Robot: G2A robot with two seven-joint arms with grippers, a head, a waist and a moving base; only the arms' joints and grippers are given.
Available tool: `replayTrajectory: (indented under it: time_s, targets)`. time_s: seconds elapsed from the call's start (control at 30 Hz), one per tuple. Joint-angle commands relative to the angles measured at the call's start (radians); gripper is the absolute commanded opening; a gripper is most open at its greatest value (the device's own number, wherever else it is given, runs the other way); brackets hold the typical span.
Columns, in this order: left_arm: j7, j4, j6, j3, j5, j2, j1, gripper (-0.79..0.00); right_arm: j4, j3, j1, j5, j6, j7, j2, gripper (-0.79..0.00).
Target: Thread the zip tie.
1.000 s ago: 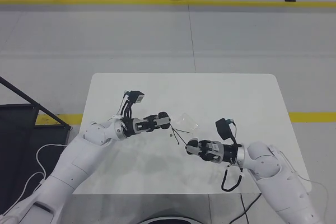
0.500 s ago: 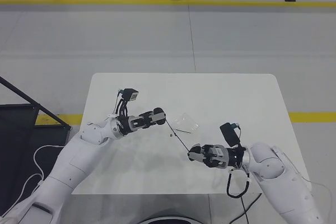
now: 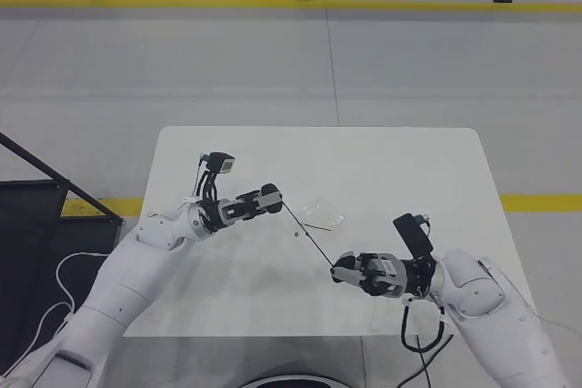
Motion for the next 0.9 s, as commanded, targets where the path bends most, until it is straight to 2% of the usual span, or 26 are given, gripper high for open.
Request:
replayTrajectory:
  time_s: [0.0, 0.33, 0.5, 0.6, 0.63, 0.67, 0.8, 0.87]
  targets:
    - [-0.001, 0.001, 0.0, -0.002, 0.0, -0.001, 0.0, -0.785, -0.003, 0.0, -0.001, 0.007, 0.0, 0.0, 0.005, -0.785]
    - [-0.005, 0.001, 0.005, -0.009, 0.004, -0.003, 0.002, -0.785, 0.015, -0.012, 0.01, 0.001, 0.0, 0.0, 0.019, -0.785]
    - [-0.002, 0.0, 0.002, -0.017, 0.002, -0.003, 0.003, -0.785, 0.05, -0.001, 0.017, -0.065, 0.0, -0.013, 0.02, -0.785]
    - [0.008, 0.009, -0.008, -0.031, 0.014, -0.001, 0.004, -0.462, 0.072, 0.036, 0.01, -0.204, 0.011, -0.075, 0.018, -0.785]
    - [0.011, 0.01, -0.011, -0.036, 0.019, -0.001, 0.006, -0.271, 0.06, 0.045, 0.004, -0.269, 0.038, -0.102, 0.016, -0.785]
    - [0.012, 0.01, -0.011, -0.04, 0.022, 0.0, 0.007, 0.0, 0.041, 0.052, -0.005, -0.337, 0.072, -0.129, 0.014, -0.785]
    - [0.011, 0.003, -0.003, -0.056, 0.024, 0.002, 0.019, 0.0, -0.069, 0.05, -0.051, -0.634, 0.26, -0.207, 0.006, -0.785]
    - [0.01, 0.001, -0.002, -0.058, 0.023, 0.003, 0.021, 0.0, -0.099, 0.036, -0.064, -0.69, 0.328, -0.24, 0.001, -0.785]
